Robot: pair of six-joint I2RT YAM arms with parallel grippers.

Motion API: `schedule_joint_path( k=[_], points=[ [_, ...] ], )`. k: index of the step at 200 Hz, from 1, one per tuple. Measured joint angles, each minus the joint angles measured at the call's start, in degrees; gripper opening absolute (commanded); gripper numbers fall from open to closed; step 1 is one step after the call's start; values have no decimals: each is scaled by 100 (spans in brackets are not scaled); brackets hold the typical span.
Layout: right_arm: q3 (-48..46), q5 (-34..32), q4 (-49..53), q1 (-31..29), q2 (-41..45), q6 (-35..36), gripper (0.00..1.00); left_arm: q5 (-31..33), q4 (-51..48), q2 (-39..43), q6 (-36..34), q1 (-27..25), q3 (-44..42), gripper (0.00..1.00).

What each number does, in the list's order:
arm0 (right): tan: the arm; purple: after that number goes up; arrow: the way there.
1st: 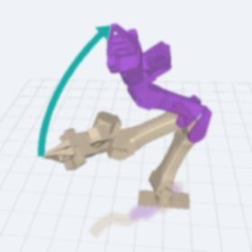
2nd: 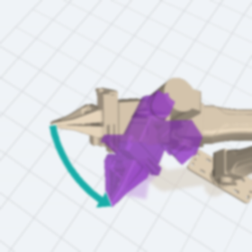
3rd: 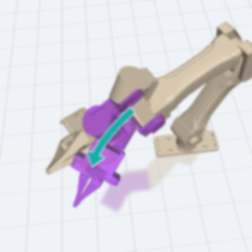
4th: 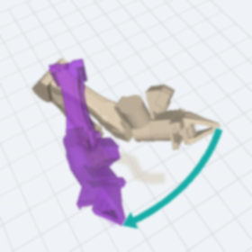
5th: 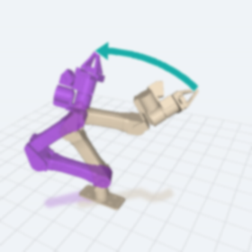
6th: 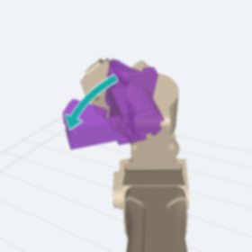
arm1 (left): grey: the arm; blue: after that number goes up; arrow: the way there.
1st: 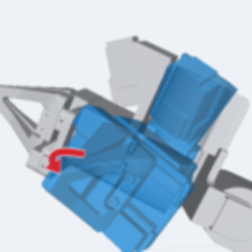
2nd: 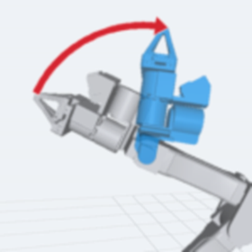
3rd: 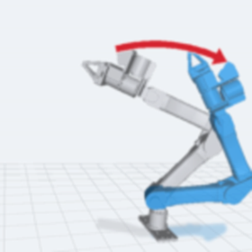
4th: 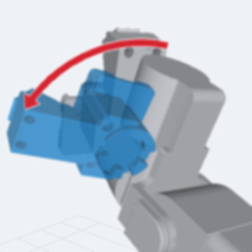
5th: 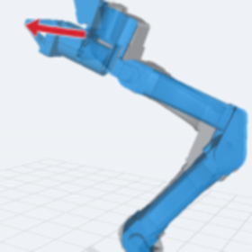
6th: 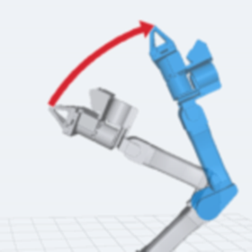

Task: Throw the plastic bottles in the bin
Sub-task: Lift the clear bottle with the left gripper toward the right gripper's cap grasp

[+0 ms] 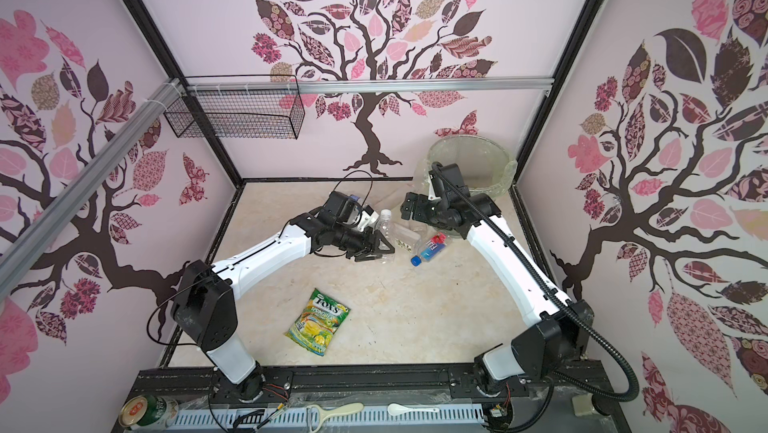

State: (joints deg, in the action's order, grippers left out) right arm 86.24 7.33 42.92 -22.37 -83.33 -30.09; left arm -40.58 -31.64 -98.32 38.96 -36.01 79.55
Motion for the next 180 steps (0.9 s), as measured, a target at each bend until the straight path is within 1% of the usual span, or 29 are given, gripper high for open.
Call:
schedule_joint_path(
  k=[35, 74, 122, 138, 159, 180],
  points=[
    [-103, 470, -282, -7, -103, -299, 99, -234, 133, 229, -39, 0, -94, 57],
    [-308, 846, -671, -116, -208, -632, 93, -387, 286, 479, -37, -4, -190, 57],
    [-323, 1115, -999, -356, -457, -914, 85, -481, 308, 496, -42, -4, -271, 57],
    [-337, 1169, -1056, -372, -485, -992, 80, -481, 306, 520, -39, -2, -280, 57],
    [-337, 1202, -1174, -372, -549, -1062, 69, -490, 306, 605, -42, -4, -286, 57],
    [-337, 1224, -1261, -374, -595, -1121, 61, -490, 308, 697, -37, -4, -343, 57]
  ],
)
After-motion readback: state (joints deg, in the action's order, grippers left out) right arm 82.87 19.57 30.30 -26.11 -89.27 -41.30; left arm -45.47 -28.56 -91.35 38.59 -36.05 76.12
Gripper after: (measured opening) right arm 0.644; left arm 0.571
